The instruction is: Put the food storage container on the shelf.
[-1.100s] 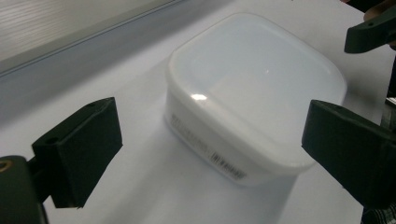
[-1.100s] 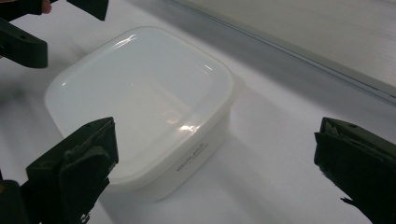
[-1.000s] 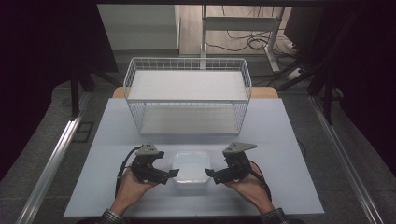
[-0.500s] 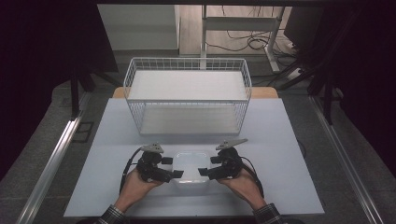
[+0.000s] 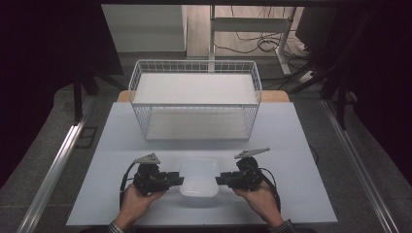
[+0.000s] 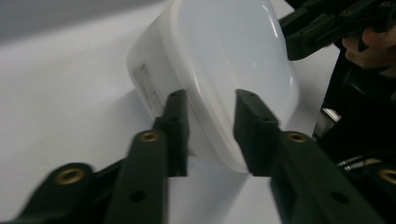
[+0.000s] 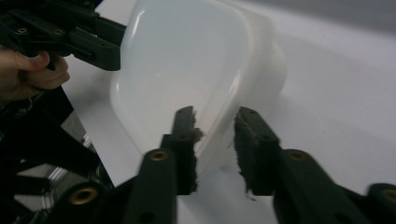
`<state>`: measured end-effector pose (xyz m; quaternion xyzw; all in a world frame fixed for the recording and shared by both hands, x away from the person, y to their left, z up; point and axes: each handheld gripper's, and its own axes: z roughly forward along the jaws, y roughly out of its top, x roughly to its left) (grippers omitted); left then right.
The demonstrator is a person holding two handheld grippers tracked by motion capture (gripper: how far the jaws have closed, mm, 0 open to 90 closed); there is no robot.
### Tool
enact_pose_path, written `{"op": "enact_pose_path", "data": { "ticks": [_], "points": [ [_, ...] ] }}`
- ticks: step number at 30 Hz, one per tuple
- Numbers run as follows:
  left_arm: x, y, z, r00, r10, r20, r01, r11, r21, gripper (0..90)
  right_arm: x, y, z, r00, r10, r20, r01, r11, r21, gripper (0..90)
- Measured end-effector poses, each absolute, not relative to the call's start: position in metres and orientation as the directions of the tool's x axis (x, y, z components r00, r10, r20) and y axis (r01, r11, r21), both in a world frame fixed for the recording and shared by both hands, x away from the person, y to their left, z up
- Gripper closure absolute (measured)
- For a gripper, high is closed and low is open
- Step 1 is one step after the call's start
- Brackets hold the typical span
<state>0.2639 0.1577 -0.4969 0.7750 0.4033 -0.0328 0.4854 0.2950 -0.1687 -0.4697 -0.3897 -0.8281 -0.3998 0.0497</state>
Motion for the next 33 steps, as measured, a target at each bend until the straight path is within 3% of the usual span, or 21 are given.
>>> {"op": "enact_pose_path", "data": {
  "ticks": [2, 19, 33],
  "points": [
    [0.262, 0.157, -0.496, 0.672, 0.612, -0.417, 0.641, -0.198, 0.742, 80.8, 0.293, -0.169, -0.468, -0.691, 0.627, 0.358, 0.669, 0.37, 0.644, 78.7],
    [0.269, 0.157, -0.478, 0.658, 0.655, -0.371, 0.611, -0.176, 0.771, 81.0, 0.296, -0.163, -0.457, -0.73, 0.64, 0.238, 0.554, 0.351, 0.755, 78.8],
    [0.292, 0.162, -0.432, 0.673, 0.659, -0.335, 0.559, -0.157, 0.814, 80.9, 0.317, -0.158, -0.411, -0.745, 0.638, 0.195, 0.491, 0.327, 0.807, 78.8]
  ]
}}
